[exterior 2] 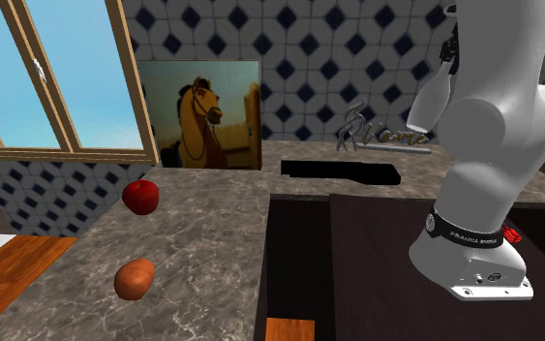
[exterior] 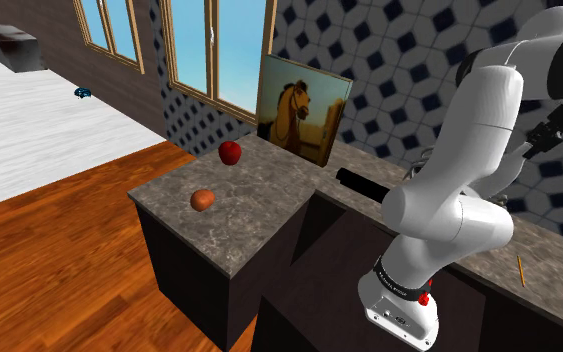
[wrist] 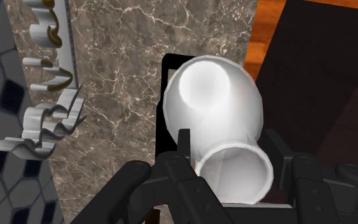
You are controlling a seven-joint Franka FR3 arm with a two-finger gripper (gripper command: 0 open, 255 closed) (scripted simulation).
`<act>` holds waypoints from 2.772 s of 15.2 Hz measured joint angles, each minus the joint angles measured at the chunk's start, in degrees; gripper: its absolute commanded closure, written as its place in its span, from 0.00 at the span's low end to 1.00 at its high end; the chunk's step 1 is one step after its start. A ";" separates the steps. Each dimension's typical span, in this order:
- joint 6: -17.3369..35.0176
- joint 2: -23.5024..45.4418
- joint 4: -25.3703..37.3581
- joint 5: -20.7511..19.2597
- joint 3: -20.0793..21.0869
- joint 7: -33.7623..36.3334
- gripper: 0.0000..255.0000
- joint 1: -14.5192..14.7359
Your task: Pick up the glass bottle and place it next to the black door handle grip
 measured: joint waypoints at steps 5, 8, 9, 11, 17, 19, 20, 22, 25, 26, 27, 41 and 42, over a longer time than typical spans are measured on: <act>3.75 0.35 -3.86 0.55 0.25 -0.83 1.00 0.90; 5.43 1.13 -5.18 1.31 0.75 -1.42 1.00 0.72; 6.04 1.24 -5.80 1.45 0.82 -1.67 1.00 0.76; 7.61 1.32 -7.48 1.70 0.91 -2.11 1.00 1.12; 11.33 2.62 -10.72 3.23 1.88 -3.52 1.00 1.03; 12.42 3.23 -11.49 3.88 2.34 -3.99 1.00 0.81; 12.98 3.43 -11.98 4.13 2.51 -4.23 1.00 0.78; 14.01 4.37 -12.49 5.01 3.18 -4.87 1.00 0.20; 15.49 5.29 -13.47 6.00 3.91 -5.67 1.00 -0.25; 16.22 5.61 -14.05 6.41 4.20 -5.94 1.00 -0.27; 16.71 6.11 -14.24 6.87 4.57 -6.31 1.00 -0.62; 23.48 11.75 -17.00 12.73 9.14 -10.44 1.00 -3.89; 23.87 12.26 -16.86 13.16 9.47 -10.72 1.00 -4.31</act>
